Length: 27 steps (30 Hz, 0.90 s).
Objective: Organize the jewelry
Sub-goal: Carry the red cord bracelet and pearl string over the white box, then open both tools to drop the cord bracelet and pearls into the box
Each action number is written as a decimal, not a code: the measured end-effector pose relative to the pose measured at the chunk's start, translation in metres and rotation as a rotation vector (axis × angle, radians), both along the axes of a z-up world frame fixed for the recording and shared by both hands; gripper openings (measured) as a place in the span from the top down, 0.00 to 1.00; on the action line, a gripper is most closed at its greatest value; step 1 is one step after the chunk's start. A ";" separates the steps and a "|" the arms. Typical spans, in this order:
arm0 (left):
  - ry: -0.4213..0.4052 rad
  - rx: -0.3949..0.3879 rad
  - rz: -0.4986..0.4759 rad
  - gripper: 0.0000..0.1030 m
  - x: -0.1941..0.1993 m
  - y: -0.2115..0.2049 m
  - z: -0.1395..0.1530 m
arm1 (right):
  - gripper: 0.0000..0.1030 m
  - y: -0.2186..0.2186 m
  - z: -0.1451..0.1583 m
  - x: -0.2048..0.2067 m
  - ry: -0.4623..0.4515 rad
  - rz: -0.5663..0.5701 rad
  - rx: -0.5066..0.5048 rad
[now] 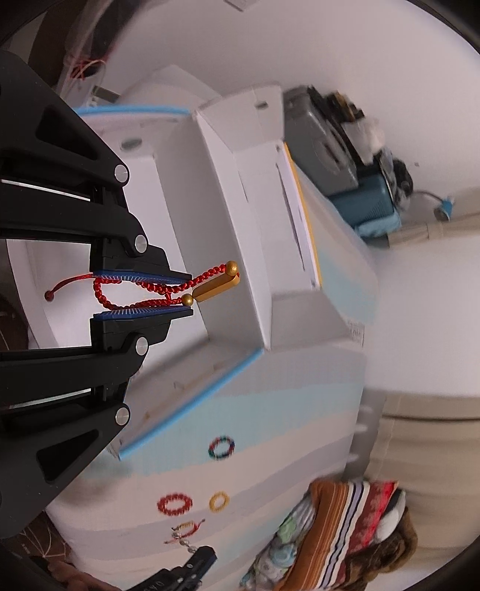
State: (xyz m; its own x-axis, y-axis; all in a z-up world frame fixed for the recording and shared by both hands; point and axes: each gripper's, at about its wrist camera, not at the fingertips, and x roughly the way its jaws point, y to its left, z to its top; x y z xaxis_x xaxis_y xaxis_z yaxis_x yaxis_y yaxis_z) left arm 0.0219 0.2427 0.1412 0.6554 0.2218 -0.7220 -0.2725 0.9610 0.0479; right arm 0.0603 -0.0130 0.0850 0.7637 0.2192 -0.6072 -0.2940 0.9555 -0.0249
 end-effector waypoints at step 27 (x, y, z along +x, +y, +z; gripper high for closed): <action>0.100 -0.113 0.208 0.89 -0.061 0.123 -0.075 | 0.90 0.203 -0.020 -0.026 0.080 0.341 -0.040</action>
